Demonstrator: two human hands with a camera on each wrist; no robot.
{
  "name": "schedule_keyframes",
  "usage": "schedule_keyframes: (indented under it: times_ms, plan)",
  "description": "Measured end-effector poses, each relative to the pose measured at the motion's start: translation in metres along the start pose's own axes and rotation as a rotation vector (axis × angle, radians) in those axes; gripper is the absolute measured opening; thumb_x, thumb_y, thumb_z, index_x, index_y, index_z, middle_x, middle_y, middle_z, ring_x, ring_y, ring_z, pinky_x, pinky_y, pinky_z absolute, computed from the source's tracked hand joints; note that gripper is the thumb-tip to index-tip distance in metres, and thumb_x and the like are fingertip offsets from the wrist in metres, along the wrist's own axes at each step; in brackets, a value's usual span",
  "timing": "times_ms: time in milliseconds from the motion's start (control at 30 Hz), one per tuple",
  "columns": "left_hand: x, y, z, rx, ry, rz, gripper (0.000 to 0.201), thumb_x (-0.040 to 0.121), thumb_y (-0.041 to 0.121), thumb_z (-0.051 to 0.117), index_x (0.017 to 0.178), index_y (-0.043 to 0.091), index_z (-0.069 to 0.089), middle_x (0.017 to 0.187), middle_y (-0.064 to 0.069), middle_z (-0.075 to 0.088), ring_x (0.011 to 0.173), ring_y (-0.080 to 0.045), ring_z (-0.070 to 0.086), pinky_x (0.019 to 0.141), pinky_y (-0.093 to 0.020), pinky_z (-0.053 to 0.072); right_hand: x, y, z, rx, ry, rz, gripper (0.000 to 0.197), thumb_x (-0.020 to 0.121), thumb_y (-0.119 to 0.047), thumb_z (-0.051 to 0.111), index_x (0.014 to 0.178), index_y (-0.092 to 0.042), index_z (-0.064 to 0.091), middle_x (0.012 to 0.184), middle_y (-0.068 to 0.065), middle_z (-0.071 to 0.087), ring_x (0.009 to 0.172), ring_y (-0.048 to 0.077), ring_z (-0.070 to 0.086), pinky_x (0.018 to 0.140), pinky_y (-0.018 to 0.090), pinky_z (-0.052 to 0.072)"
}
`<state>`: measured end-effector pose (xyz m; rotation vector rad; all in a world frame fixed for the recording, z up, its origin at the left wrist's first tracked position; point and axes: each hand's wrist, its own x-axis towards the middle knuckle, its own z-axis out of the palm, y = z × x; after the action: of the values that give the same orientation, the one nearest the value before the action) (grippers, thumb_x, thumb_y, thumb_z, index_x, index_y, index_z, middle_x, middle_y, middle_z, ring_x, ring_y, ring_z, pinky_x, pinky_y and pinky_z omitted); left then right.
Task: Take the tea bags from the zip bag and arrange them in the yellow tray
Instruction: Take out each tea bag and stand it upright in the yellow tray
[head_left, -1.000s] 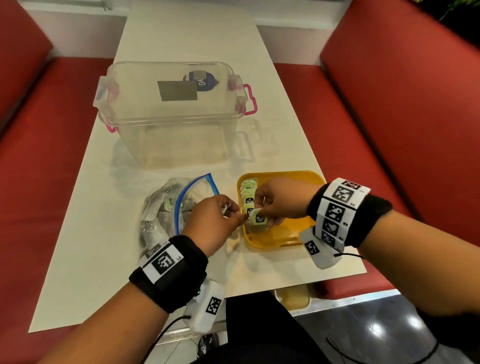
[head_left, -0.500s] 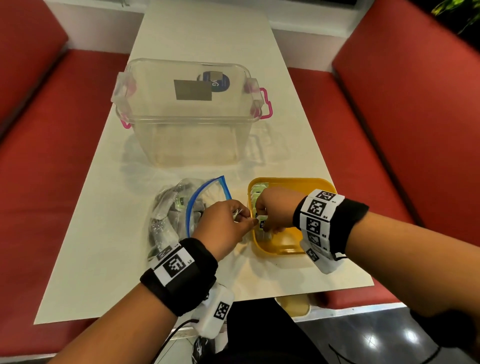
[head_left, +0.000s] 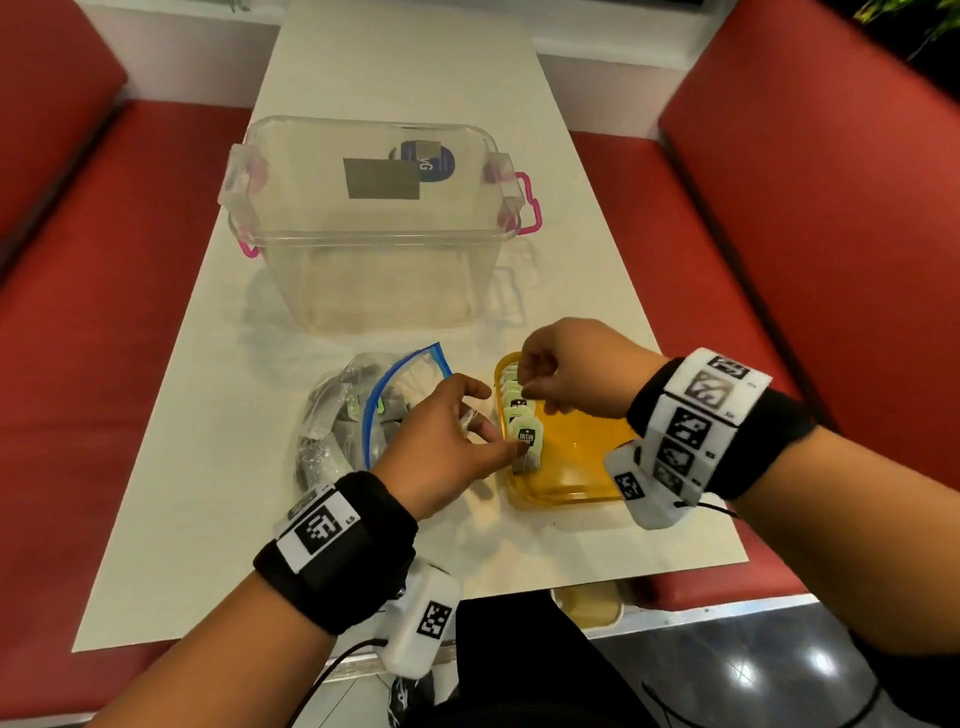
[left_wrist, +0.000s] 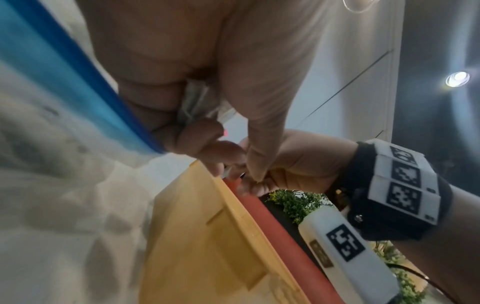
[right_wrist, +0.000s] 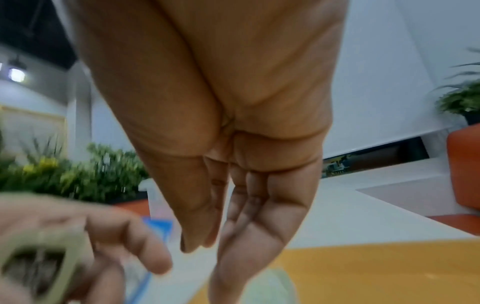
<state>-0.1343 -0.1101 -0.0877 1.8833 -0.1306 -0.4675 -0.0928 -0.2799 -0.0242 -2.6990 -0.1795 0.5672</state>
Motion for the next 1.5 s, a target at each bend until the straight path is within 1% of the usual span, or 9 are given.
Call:
schedule_keyframes:
  times_ms: [133, 300, 567, 800, 1033, 1133, 1233, 1367, 1500]
  plan:
    - [-0.007, 0.014, -0.005, -0.17, -0.099, 0.019, 0.059, 0.075, 0.015, 0.081, 0.121, 0.023, 0.044, 0.085, 0.001, 0.072, 0.061, -0.006, 0.064, 0.053, -0.015, 0.046, -0.025, -0.018, -0.021, 0.186, -0.03, -0.202, 0.019, 0.08, -0.02, 0.075, 0.099, -0.023, 0.072, 0.09, -0.012, 0.069, 0.065, -0.005, 0.06, 0.061, 0.009, 0.048]
    - [-0.013, 0.022, -0.006, -0.246, -0.164, 0.098, 0.052, 0.076, 0.008, 0.079, 0.115, 0.019, 0.046, 0.082, 0.004, 0.071, 0.064, -0.011, 0.067, 0.052, -0.022, 0.047, -0.038, -0.031, -0.01, 0.2, -0.039, -0.252, 0.009, 0.081, -0.024, 0.073, 0.089, -0.021, 0.073, 0.085, -0.004, 0.071, 0.067, 0.012, 0.064, 0.062, 0.02, 0.048]
    - [-0.013, 0.009, -0.009, -0.377, -0.109, 0.123, 0.009, 0.093, 0.012, 0.058, 0.101, 0.011, 0.063, 0.094, -0.009, 0.071, 0.083, -0.015, 0.07, 0.069, -0.027, 0.057, -0.042, -0.009, -0.014, 0.373, 0.111, -0.149, 0.002, 0.092, -0.011, 0.059, 0.093, -0.009, 0.059, 0.071, 0.005, 0.071, 0.061, 0.01, 0.067, 0.061, 0.03, 0.055]
    - [-0.005, -0.001, -0.003, -0.366, -0.021, 0.145, 0.01, 0.087, 0.005, 0.065, 0.093, 0.011, 0.071, 0.078, -0.005, 0.074, 0.075, -0.013, 0.071, 0.066, -0.022, 0.055, -0.041, 0.001, -0.001, 0.642, 0.159, -0.046, 0.003, 0.091, -0.005, 0.061, 0.093, -0.004, 0.059, 0.076, 0.019, 0.071, 0.071, 0.026, 0.073, 0.066, 0.035, 0.06]
    - [0.0, 0.002, 0.005, -0.366, -0.113, 0.132, 0.027, 0.082, 0.011, 0.072, 0.108, 0.009, 0.067, 0.097, -0.007, 0.074, 0.087, -0.018, 0.07, 0.071, -0.026, 0.055, -0.039, -0.005, -0.016, 0.438, 0.154, -0.115, 0.007, 0.085, -0.013, 0.071, 0.091, -0.009, 0.07, 0.07, 0.007, 0.072, 0.058, 0.009, 0.066, 0.05, 0.015, 0.048]
    - [0.002, 0.005, 0.008, -0.391, -0.093, 0.129, 0.022, 0.084, 0.007, 0.07, 0.106, 0.009, 0.068, 0.089, -0.005, 0.074, 0.08, -0.014, 0.071, 0.064, -0.021, 0.053, -0.036, -0.009, -0.015, 0.4, 0.169, -0.127, 0.009, 0.085, -0.015, 0.07, 0.092, -0.01, 0.07, 0.069, 0.004, 0.071, 0.056, 0.005, 0.063, 0.05, 0.012, 0.045]
    - [0.004, 0.003, 0.008, -0.315, -0.072, 0.16, 0.019, 0.083, 0.006, 0.072, 0.101, 0.01, 0.07, 0.081, 0.0, 0.074, 0.071, -0.008, 0.068, 0.062, -0.019, 0.05, -0.034, -0.009, -0.013, 0.388, 0.173, -0.111, 0.007, 0.086, -0.014, 0.068, 0.091, -0.01, 0.069, 0.067, 0.002, 0.07, 0.056, 0.005, 0.062, 0.051, 0.015, 0.048]
    - [0.008, -0.002, 0.007, -0.134, -0.036, 0.176, 0.025, 0.079, 0.014, 0.078, 0.103, 0.013, 0.071, 0.089, -0.002, 0.074, 0.077, -0.014, 0.07, 0.074, -0.032, 0.057, -0.032, -0.004, -0.01, 0.387, 0.139, -0.065, 0.004, 0.088, -0.012, 0.066, 0.091, -0.009, 0.066, 0.07, 0.008, 0.072, 0.057, 0.008, 0.066, 0.061, 0.03, 0.057]
    - [0.009, -0.008, 0.006, 0.078, 0.098, 0.144, 0.023, 0.079, 0.023, 0.078, 0.095, 0.015, 0.063, 0.084, 0.003, 0.063, 0.063, -0.007, 0.058, 0.06, -0.013, 0.048, -0.027, 0.007, -0.012, 0.263, 0.045, 0.022, 0.005, 0.088, -0.011, 0.066, 0.091, -0.009, 0.065, 0.07, 0.008, 0.073, 0.061, 0.015, 0.069, 0.063, 0.028, 0.058]
